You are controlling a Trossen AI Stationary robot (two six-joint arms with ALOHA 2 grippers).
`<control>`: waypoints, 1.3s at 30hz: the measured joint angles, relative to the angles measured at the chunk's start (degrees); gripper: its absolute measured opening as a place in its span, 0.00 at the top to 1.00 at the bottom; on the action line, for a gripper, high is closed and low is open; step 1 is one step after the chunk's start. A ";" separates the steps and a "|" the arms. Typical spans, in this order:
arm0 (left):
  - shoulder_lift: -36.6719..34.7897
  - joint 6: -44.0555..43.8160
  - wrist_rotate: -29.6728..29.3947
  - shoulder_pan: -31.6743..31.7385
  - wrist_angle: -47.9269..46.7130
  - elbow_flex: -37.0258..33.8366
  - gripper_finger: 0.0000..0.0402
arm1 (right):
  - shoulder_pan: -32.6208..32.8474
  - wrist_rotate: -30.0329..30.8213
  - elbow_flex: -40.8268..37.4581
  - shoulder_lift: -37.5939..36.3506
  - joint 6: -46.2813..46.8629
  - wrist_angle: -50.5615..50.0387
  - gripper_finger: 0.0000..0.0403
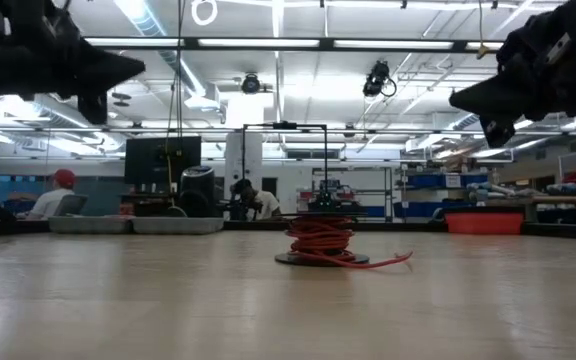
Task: Coil cords
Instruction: Uncoil the red wire
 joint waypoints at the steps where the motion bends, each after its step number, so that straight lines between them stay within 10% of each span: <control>1: 1.93 -0.19 -0.21 -0.02 -0.25 0.76 1.00 | 0.00 -0.02 1.01 1.40 -0.66 -0.01 0.98; 28: 41.97 3.52 2.34 -1.82 -5.33 25.91 1.00 | 9.11 -2.35 31.46 44.10 -36.62 -9.06 0.75; 39: 43.00 3.40 0.03 -2.14 -5.29 26.76 1.00 | 11.10 -4.28 40.43 53.27 -25.44 -17.50 0.56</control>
